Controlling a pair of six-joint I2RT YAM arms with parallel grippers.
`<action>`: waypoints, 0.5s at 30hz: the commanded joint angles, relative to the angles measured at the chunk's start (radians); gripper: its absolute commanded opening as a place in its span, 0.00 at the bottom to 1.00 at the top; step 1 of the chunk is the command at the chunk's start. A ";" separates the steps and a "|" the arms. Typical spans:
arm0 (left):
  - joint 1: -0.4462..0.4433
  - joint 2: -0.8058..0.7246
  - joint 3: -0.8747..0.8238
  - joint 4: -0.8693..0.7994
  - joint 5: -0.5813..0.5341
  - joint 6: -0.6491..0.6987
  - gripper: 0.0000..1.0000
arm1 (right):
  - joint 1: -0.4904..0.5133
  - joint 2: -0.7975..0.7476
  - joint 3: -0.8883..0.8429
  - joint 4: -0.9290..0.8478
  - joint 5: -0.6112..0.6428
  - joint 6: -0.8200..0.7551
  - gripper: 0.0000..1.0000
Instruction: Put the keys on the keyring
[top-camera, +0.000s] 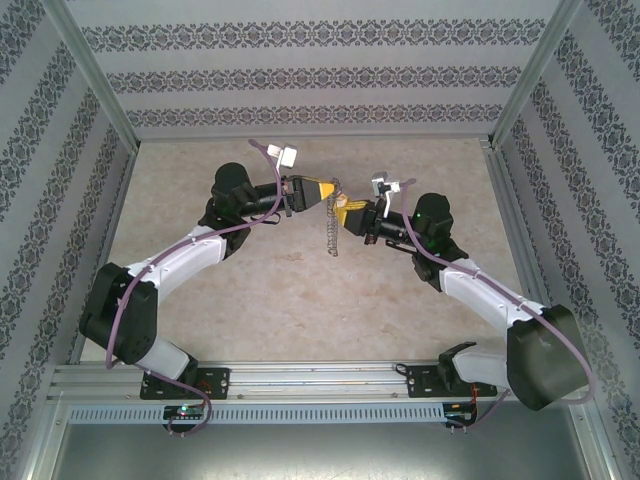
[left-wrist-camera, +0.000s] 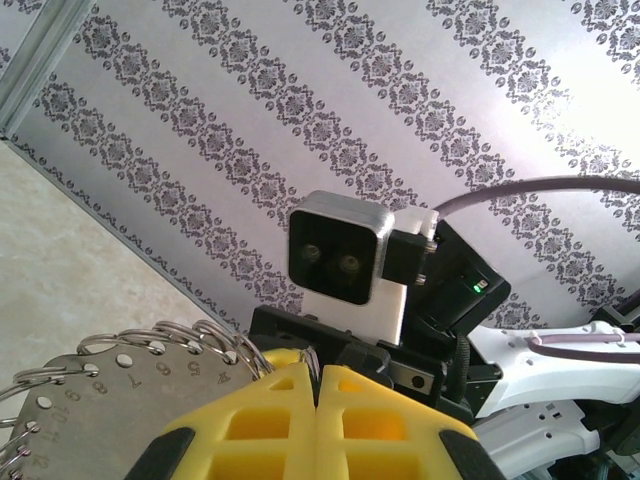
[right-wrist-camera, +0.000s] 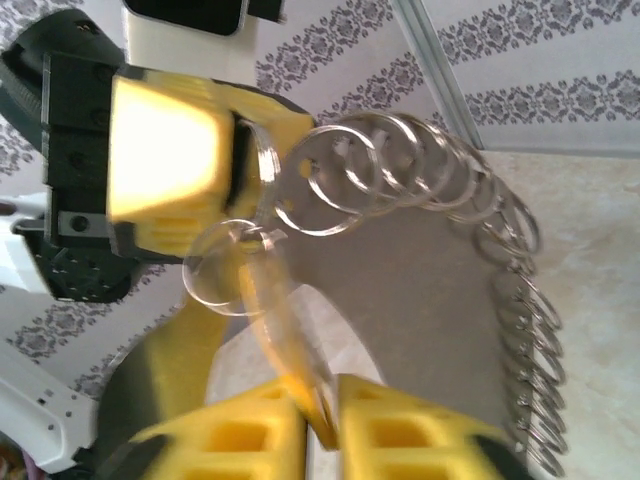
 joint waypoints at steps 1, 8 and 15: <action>0.000 -0.001 -0.003 0.081 0.016 -0.007 0.00 | 0.015 -0.029 0.030 0.006 -0.048 -0.020 0.00; -0.001 -0.008 -0.036 0.212 -0.017 -0.038 0.00 | 0.030 -0.048 0.000 -0.034 -0.029 -0.041 0.00; 0.002 -0.019 -0.057 0.304 -0.050 -0.062 0.00 | 0.058 -0.034 -0.005 -0.032 -0.013 -0.041 0.00</action>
